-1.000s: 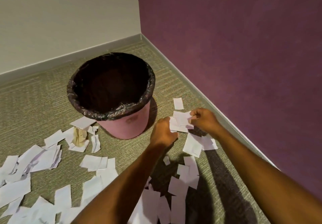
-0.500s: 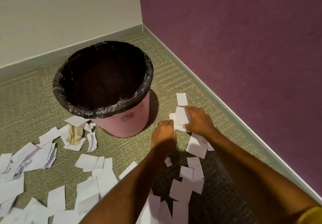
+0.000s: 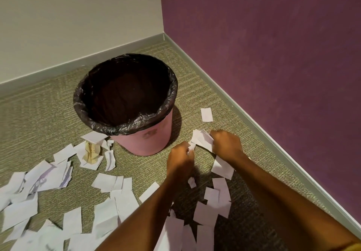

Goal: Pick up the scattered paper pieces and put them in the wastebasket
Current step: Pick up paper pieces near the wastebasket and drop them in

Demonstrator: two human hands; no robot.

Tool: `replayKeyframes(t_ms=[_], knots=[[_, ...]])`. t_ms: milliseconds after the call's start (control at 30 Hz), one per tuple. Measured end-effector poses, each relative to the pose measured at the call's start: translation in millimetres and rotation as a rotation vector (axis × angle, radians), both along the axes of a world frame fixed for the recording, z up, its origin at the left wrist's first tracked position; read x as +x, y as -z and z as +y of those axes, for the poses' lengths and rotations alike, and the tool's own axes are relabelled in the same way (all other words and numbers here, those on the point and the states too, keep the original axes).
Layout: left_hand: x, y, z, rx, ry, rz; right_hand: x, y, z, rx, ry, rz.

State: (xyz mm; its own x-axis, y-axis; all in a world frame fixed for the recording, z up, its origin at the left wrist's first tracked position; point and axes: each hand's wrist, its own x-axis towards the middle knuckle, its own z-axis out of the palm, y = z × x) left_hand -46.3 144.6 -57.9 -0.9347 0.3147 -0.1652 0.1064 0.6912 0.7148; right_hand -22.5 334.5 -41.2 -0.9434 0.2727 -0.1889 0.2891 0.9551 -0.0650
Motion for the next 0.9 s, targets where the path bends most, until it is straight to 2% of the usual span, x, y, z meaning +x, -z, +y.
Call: replayKeyframes(t_ms=[67, 133, 267, 333, 500, 633, 767, 900], knots=[[1.3, -11.1, -0.4, 0.111, -0.100, 0.009, 2.3, -7.0, -0.8, -0.080, 0.093, 0.081], [-1.9, -24.4, 4.6, 0.188, -0.196, 0.021, 1.9, -18.7, -3.6, -0.263, 0.280, 0.200], [-8.2, -74.4, 24.5, 0.359, -0.337, -0.058, -0.6, -62.6, -17.9, -0.972, 0.637, 0.369], [-6.4, -101.4, 34.1, 0.500, -0.322, -0.104, 1.6, -90.0, -25.6, -1.201, 0.680, 0.415], [-4.2, -165.9, 51.3, 0.714, -0.251, -0.044, 5.1, -161.2, -35.2, -1.277, 0.554, 0.686], [-6.1, -214.8, 46.6, 0.820, -0.293, 0.102, -2.5, -218.0, -49.7, -1.291, 0.368, 0.781], [-9.9, -249.2, 23.8, 0.886, -0.416, 0.232, -27.6, -248.9, -76.7, -1.281, 0.185, 0.712], [-20.4, -256.0, -4.4, 0.921, -0.566, 0.165, -56.3, -249.5, -110.4, -1.142, 0.012, 0.513]])
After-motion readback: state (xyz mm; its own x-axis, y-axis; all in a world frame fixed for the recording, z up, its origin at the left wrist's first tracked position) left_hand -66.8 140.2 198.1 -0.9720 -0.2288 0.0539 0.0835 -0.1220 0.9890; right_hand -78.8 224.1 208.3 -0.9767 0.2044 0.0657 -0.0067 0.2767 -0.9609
